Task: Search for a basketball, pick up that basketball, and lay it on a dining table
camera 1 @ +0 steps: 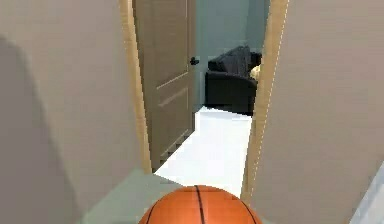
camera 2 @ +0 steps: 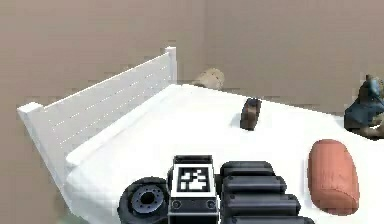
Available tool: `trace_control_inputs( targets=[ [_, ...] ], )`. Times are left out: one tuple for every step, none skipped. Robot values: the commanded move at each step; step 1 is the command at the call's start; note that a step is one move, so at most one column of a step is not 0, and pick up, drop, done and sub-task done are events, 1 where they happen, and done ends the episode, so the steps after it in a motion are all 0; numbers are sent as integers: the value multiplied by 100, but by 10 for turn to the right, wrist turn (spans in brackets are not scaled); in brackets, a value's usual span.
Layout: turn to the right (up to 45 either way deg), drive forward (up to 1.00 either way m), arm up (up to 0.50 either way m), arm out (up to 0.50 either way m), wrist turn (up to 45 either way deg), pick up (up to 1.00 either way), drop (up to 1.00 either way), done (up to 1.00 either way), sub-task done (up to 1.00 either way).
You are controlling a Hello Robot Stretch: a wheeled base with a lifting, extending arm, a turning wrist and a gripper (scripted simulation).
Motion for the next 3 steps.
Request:
trace_control_inputs(
  targets=[
    [0,100,0,0,0,0,0,0,0],
    [-30,0,0,0,0,0,0,0,0],
    [-120,0,0,0,0,0,0,0,0]
  ],
)
